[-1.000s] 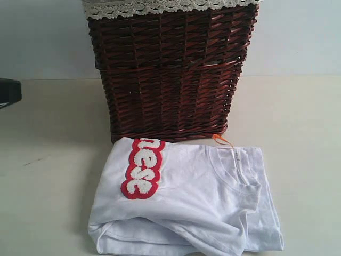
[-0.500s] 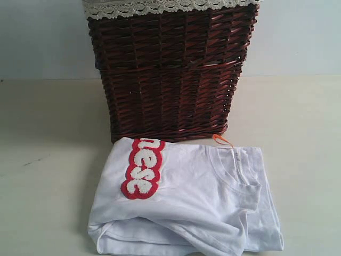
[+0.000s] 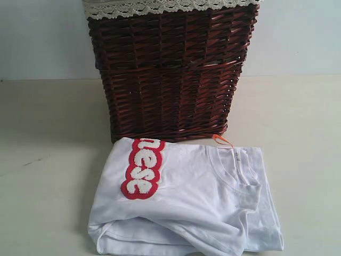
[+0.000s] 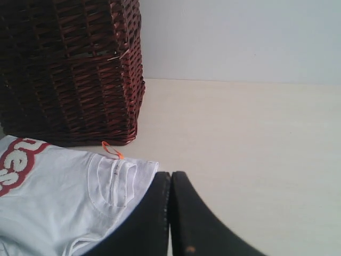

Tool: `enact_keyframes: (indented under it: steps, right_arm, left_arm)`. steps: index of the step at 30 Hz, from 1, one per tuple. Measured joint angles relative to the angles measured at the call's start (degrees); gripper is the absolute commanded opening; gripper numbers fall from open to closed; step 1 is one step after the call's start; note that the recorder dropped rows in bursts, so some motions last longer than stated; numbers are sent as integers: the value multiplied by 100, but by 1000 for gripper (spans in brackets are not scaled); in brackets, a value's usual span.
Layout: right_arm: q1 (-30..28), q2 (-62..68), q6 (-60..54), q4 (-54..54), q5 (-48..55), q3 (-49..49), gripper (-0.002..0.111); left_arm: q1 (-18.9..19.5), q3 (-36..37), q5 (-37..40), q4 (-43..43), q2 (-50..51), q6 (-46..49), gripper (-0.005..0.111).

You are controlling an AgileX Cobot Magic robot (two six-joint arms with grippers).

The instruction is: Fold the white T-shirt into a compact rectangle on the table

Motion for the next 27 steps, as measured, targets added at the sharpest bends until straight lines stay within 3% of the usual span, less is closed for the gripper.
enact_keyframes:
  steps: [6,13,20,27]
  right_arm:
    - [0,0,0,0,0,0,0]
    - [0,0,0,0,0,0,0]
    - [0,0,0,0,0,0,0]
    - [0,0,0,0,0,0,0]
  left_arm:
    - [564,142,-438,-1,-306,11,0]
    - [671,767,-945,152,-342,-709,0]
    - [708,1608,-1640,2129,-884,-2804,0]
    - [1056,2242,-1722,4273,-1727,-4625,0]
